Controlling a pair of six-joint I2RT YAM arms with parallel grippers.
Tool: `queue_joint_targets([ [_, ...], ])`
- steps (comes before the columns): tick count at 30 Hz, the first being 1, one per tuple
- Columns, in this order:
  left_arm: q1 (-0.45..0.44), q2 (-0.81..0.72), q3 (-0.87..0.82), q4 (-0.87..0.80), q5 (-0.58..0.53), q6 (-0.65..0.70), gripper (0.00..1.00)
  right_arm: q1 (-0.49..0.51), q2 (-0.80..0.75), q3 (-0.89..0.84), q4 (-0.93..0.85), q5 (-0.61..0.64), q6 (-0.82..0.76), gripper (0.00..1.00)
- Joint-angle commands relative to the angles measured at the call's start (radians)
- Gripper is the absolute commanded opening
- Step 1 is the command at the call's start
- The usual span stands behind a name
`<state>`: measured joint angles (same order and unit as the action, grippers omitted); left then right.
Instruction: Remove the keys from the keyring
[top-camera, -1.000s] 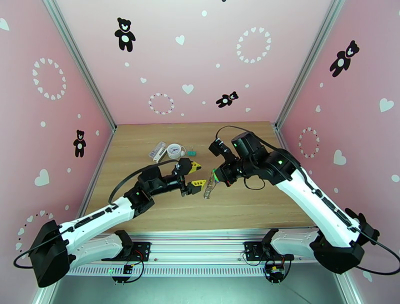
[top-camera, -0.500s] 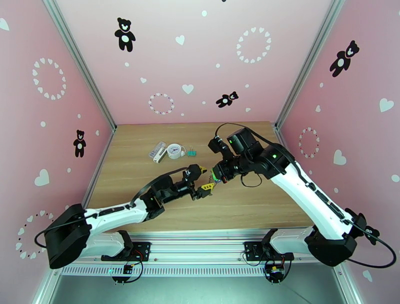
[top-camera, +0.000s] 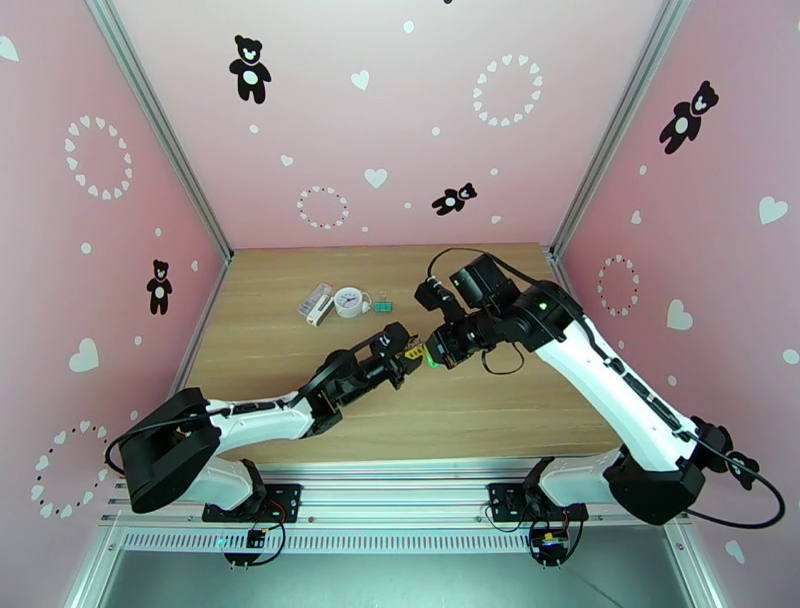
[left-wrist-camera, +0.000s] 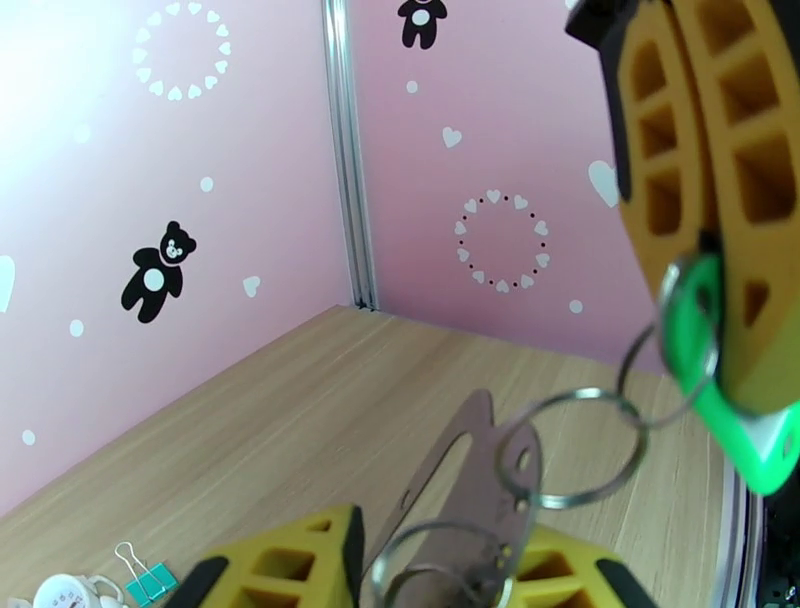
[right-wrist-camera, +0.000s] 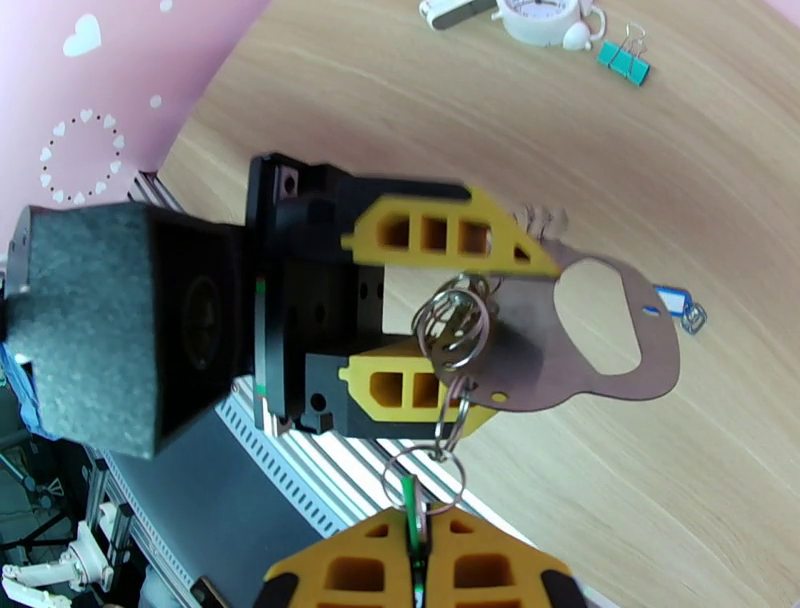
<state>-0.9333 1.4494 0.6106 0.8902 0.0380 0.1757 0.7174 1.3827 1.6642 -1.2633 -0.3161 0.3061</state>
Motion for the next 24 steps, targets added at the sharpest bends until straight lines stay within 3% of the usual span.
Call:
queue_joint_targets([
  [1,0.012,0.010,0.028,0.015,0.045,0.037,0.45,-0.005,0.028,0.057,-0.085,-0.024,-0.036,0.00],
  [3,0.008,0.011,0.019,0.044,0.071,0.040,0.51,-0.010,0.035,0.060,-0.080,-0.048,-0.033,0.00],
  [6,-0.024,0.019,-0.004,0.106,0.076,0.085,0.51,-0.026,0.047,0.062,-0.074,-0.073,-0.013,0.00],
  [12,-0.071,0.060,-0.020,0.239,-0.035,0.092,0.57,-0.032,0.049,0.053,-0.079,-0.084,0.026,0.00],
  [24,-0.091,0.048,-0.078,0.322,-0.148,0.081,0.52,-0.065,0.020,0.043,-0.059,-0.082,0.073,0.00],
])
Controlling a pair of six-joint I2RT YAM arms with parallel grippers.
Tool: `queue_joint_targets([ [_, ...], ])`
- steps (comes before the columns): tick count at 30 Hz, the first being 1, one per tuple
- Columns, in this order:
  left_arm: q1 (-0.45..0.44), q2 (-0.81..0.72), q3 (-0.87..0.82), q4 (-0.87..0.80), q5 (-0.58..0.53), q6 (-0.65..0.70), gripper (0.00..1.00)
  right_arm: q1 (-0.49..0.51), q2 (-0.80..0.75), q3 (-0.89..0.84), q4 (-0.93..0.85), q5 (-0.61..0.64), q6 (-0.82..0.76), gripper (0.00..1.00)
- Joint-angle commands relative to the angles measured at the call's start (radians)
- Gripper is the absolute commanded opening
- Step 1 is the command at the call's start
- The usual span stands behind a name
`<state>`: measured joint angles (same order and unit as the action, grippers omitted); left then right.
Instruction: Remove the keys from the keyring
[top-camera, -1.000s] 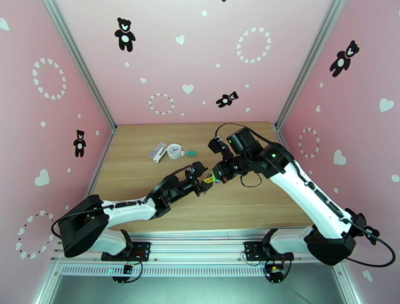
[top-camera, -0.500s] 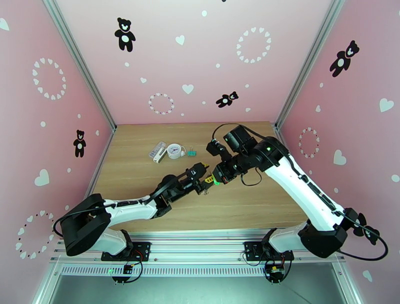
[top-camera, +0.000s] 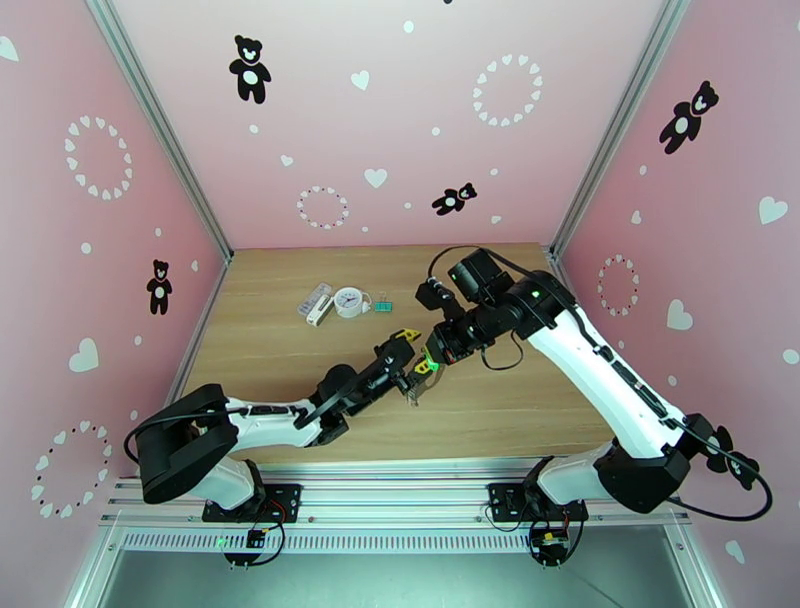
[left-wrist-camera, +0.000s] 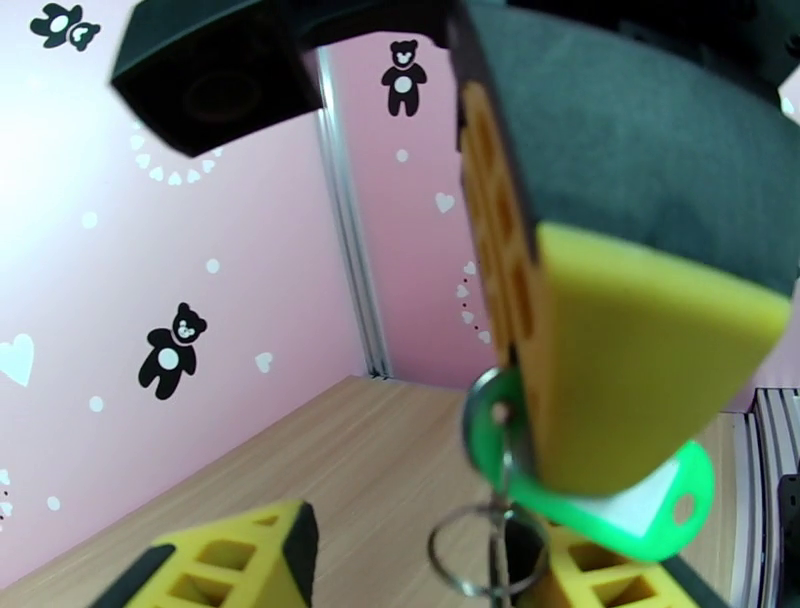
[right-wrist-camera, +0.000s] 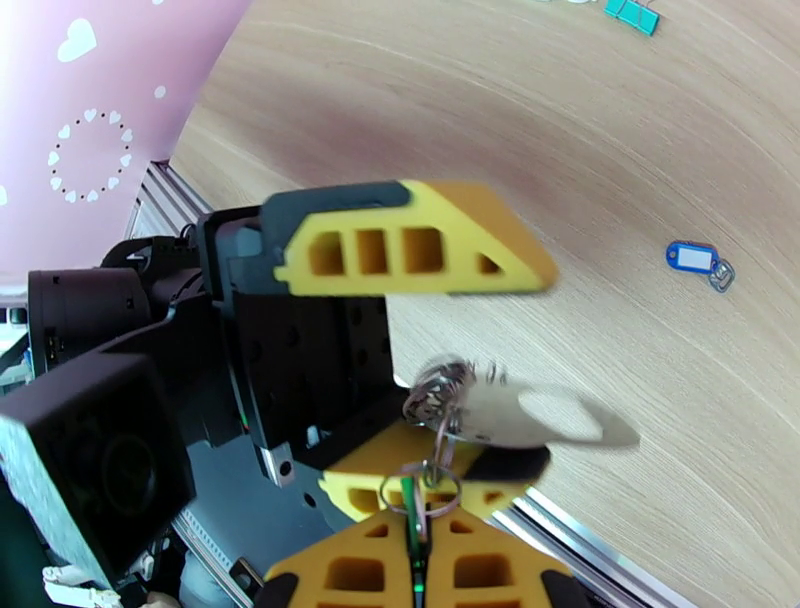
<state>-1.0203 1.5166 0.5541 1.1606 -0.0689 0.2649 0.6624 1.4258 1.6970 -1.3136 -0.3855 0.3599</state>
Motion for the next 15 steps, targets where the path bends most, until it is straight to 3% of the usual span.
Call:
queue_joint_targets([
  [1,-0.004,-0.026,-0.025,0.046,-0.033,-0.004,0.51,-0.013,-0.023,0.008,-0.006,-0.025,0.019,0.00],
  [10,-0.004,-0.029,0.011,0.002,0.039,0.027,0.42,-0.015,-0.030,-0.013,0.030,-0.089,0.033,0.00],
  [15,-0.004,-0.023,0.015,0.006,0.101,0.040,0.54,-0.015,-0.034,-0.013,0.036,-0.096,0.037,0.00],
])
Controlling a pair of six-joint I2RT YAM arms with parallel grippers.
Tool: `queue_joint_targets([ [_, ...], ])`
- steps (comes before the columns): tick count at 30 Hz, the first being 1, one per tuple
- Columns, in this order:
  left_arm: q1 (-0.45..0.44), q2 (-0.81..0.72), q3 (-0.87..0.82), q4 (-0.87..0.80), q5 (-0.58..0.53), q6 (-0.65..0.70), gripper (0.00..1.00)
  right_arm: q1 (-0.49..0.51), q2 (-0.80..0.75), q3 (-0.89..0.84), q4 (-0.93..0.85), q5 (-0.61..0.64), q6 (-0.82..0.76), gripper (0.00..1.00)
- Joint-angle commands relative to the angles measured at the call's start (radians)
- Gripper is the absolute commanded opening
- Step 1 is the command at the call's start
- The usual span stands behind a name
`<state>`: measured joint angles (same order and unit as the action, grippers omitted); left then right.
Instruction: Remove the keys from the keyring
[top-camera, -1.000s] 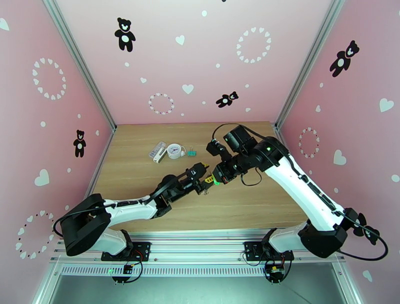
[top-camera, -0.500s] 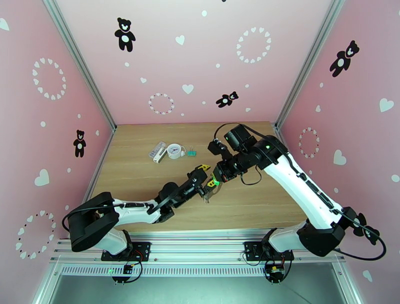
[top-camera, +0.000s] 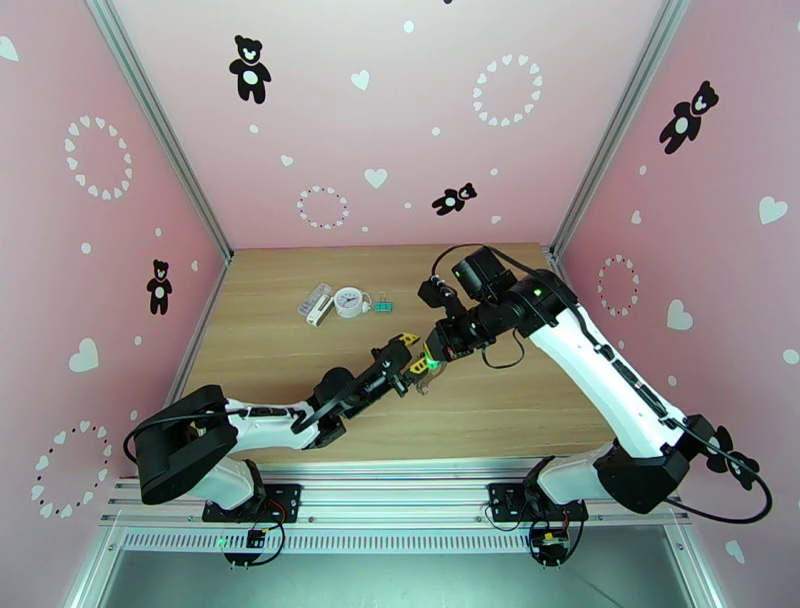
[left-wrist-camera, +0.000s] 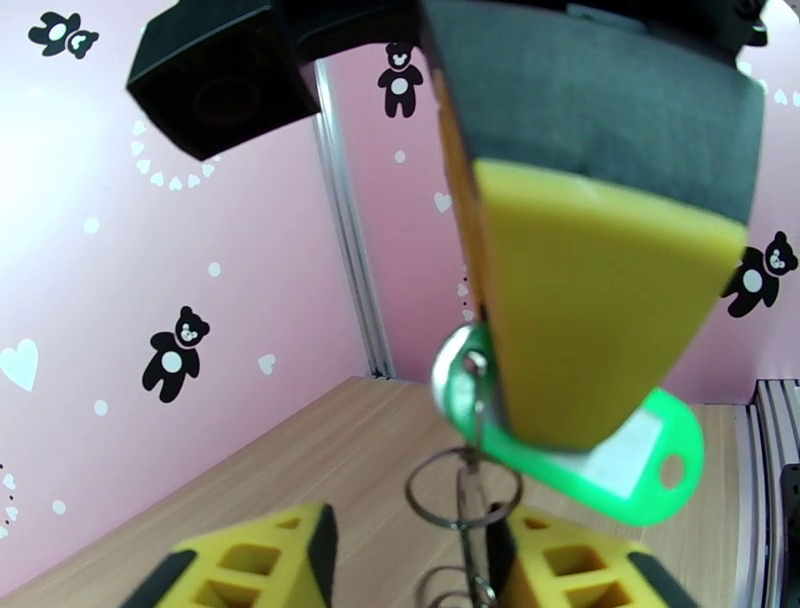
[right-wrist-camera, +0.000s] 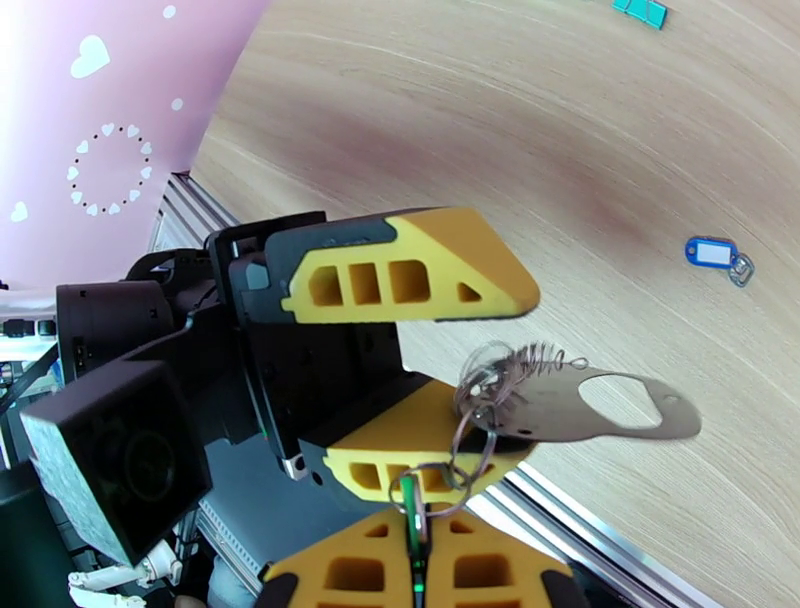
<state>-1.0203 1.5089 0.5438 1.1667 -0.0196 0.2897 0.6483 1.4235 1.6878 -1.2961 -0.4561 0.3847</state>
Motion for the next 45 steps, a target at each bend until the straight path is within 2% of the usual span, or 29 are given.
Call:
queue_joint_targets([
  [1,-0.003,-0.012,0.031,-0.005,0.050,0.015,0.55,-0.001,-0.032,-0.005,0.022,-0.032,0.015,0.00],
  [8,-0.007,0.006,0.058,0.042,-0.043,-0.015,0.59,-0.004,-0.045,-0.031,0.052,-0.039,0.040,0.00],
  [15,-0.007,-0.006,0.033,0.048,-0.118,-0.011,0.53,-0.025,-0.076,-0.040,0.059,-0.041,0.049,0.00],
  [17,-0.008,-0.008,0.024,0.063,-0.099,-0.003,0.50,-0.026,-0.077,-0.047,0.062,-0.062,0.052,0.00],
  [19,-0.007,-0.018,0.029,0.053,-0.067,-0.004,0.40,-0.027,-0.074,-0.044,0.033,-0.072,0.039,0.00],
  [23,-0.007,-0.028,0.058,0.006,-0.003,-0.002,0.38,-0.027,-0.105,-0.070,0.072,-0.084,0.059,0.00],
  [29,-0.006,-0.012,0.059,0.029,-0.013,0.011,0.34,-0.027,-0.097,-0.050,0.049,-0.079,0.042,0.00],
  [45,-0.008,-0.039,0.070,0.006,0.019,0.061,0.13,-0.029,-0.119,-0.079,0.076,-0.074,-0.009,0.00],
])
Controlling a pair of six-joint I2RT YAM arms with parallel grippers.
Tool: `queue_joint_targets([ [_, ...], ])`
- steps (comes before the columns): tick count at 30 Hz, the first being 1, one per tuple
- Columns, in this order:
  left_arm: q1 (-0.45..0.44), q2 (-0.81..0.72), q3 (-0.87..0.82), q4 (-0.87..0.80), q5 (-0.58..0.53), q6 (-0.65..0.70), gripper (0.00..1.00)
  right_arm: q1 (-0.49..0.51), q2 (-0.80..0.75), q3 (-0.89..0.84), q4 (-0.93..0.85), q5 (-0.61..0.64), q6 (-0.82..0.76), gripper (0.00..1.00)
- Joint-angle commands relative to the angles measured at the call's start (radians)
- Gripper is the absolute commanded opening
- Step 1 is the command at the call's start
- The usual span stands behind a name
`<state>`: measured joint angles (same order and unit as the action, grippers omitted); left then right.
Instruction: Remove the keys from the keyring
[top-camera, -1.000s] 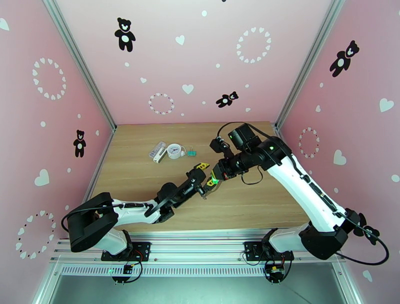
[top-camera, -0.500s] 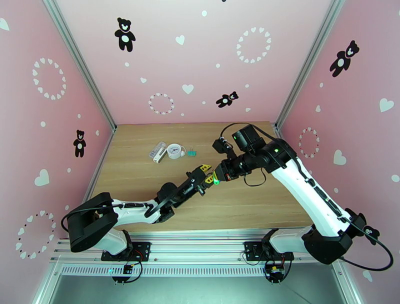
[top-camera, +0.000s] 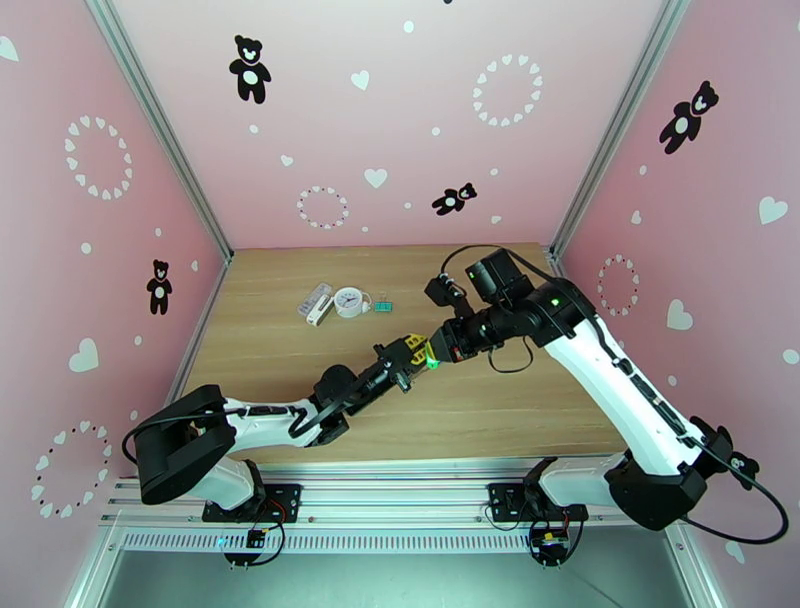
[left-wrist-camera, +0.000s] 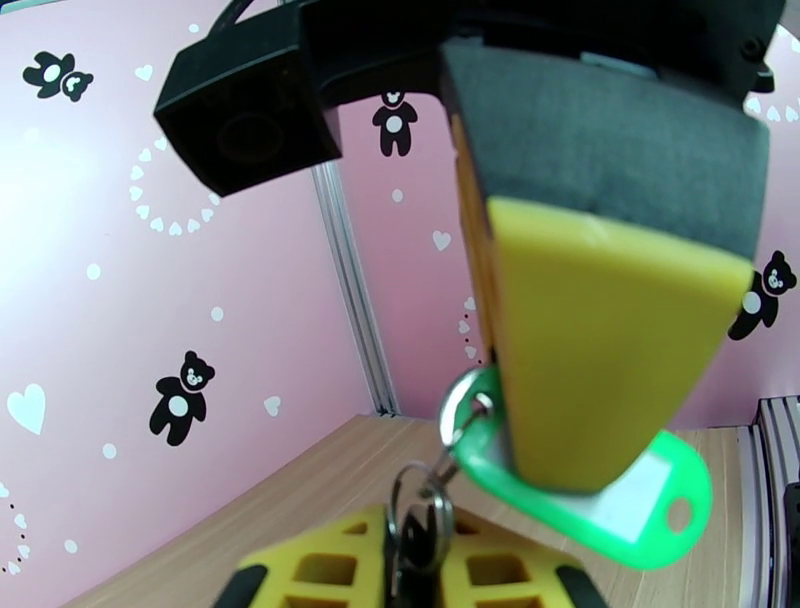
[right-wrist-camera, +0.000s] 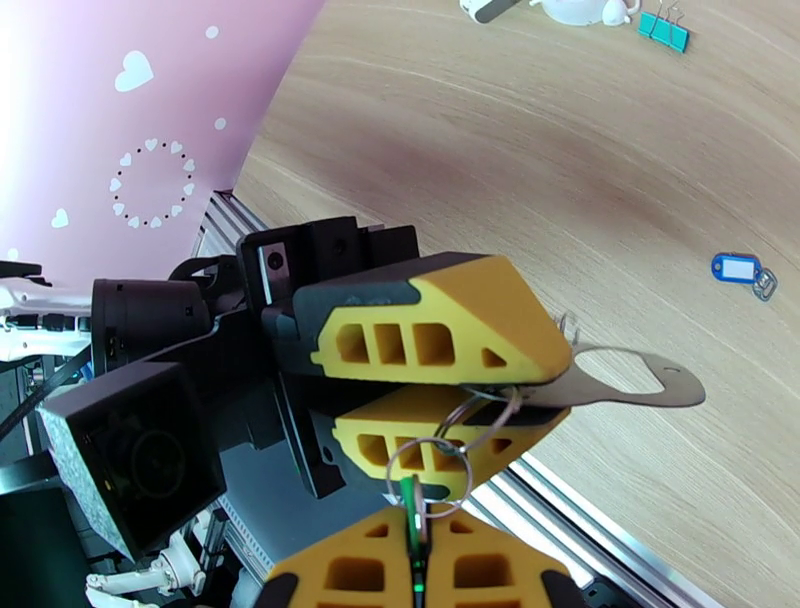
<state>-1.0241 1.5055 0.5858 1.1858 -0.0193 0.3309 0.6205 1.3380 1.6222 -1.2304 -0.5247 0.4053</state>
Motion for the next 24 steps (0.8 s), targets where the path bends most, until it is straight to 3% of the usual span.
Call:
queue_joint_targets([
  [1,-0.003,-0.042,0.029,-0.019,0.027,0.026,0.12,-0.002,-0.034,-0.016,0.011,-0.005,-0.039,0.00],
  [4,-0.003,-0.062,0.034,-0.046,0.038,0.041,0.06,-0.002,-0.044,-0.022,0.014,0.006,-0.063,0.01],
  [7,-0.002,-0.082,0.035,-0.065,0.061,0.058,0.05,-0.002,-0.057,-0.026,0.021,0.038,-0.093,0.13],
  [15,-0.002,-0.137,0.052,-0.157,0.136,0.101,0.03,-0.001,-0.130,-0.077,0.089,0.099,-0.253,0.27],
  [24,-0.002,-0.232,0.083,-0.313,0.218,0.131,0.01,-0.007,-0.285,-0.221,0.277,-0.067,-0.450,0.41],
])
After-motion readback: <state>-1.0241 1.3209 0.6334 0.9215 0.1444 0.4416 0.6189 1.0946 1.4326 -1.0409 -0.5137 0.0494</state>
